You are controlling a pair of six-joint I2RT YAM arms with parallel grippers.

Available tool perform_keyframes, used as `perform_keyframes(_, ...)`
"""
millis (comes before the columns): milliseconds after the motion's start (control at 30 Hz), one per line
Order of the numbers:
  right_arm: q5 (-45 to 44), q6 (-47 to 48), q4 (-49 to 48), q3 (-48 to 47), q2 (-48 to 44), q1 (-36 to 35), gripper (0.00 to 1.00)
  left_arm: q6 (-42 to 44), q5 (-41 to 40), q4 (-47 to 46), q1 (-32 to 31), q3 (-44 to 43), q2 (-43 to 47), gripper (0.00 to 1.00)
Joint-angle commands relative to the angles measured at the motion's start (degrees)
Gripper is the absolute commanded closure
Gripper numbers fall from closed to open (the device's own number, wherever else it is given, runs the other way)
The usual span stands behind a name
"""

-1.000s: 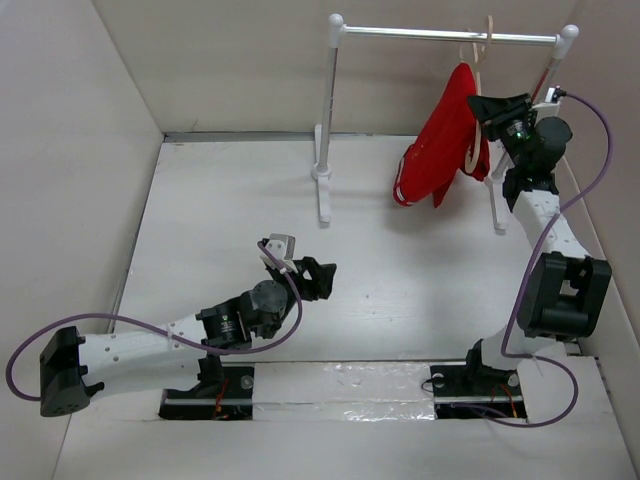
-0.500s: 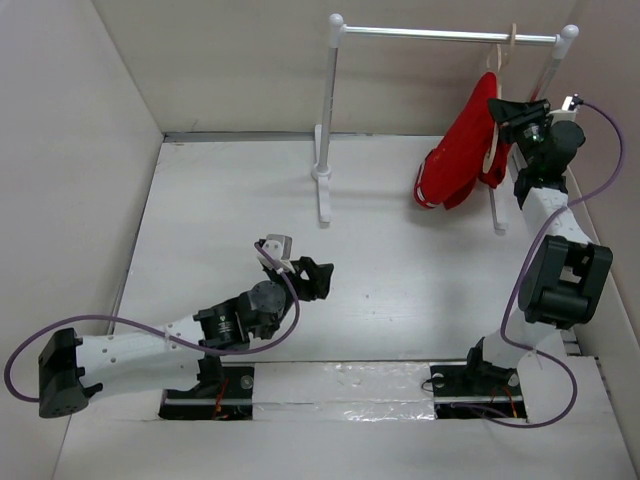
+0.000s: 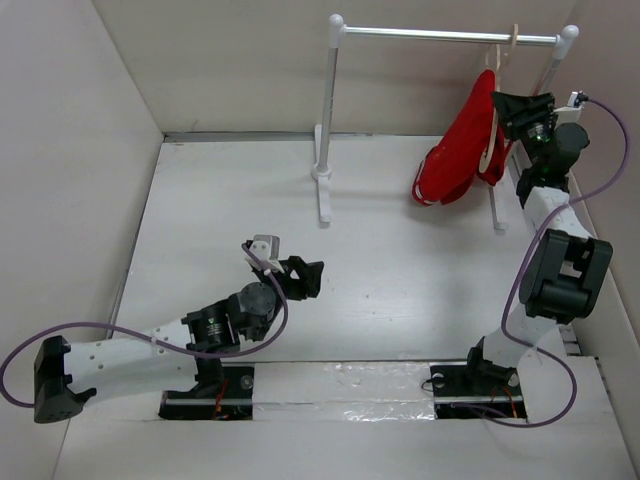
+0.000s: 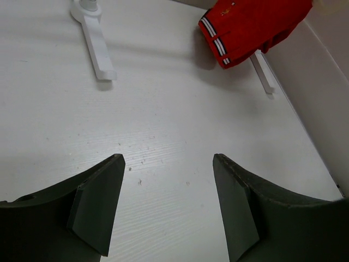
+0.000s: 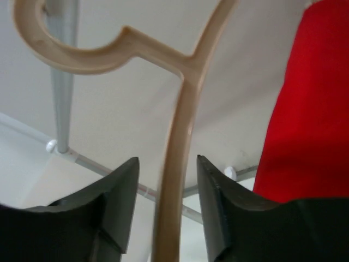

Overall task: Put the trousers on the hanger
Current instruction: Place the hanger at the clothesline, then reset both arms

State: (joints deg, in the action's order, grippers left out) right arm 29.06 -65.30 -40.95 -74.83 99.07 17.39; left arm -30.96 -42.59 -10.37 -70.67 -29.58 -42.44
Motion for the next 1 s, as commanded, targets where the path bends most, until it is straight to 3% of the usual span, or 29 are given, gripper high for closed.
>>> perform_keyframes(0,0.7,3.4,-8.5,-1.3,-4.0,1.1,0.38,-0.5,-1.7,1.4,-0.2,-1.7,1.0,0.36)
perform_keyframes(33,0.7,4.4,-6.9,-1.0,-4.8,1.6,0.28,-0.2,-2.0,1.5,-0.2,-2.2,1.1,0.36)
perform_keyframes(100,0.4,8.2,-4.6,0.1,-8.0,2.2,0.24,0.5,-2.3,1.5,-0.2,-3.1,1.2,0.35)
perform_keyframes(133,-1.0,9.6,-1.9,0.6,-9.3,2.2,0.00,1.3,-2.4,1.6,-0.2,-4.4,1.1,0.35)
perform_keyframes(400,0.5,21.5,1.8,8.9,-23.5,3.8,0.00,2.8,-6.7,4.9,-0.2,-11.2,0.5,0.30)
perform_keyframes(667,16.6,33.5,0.3,25.8,-43.9,-1.7,0.00,3.5,-11.4,8.3,-0.2,-14.1,5.0,0.28)
perform_keyframes(767,19.6,39.2,9.0,34.9,-56.5,-1.7,0.00,2.4,-13.1,10.3,-0.2,-13.1,8.9,0.28)
perform_keyframes(833,20.4,45.2,18.0,39.6,-61.7,-5.4,0.00,2.6,-12.6,8.2,-0.2,-9.4,12.3,0.28)
perform_keyframes(967,19.4,54.6,29.8,41.8,-62.3,-10.8,0.00,2.0,-11.5,5.7,-0.2,-4.6,14.7,0.29)
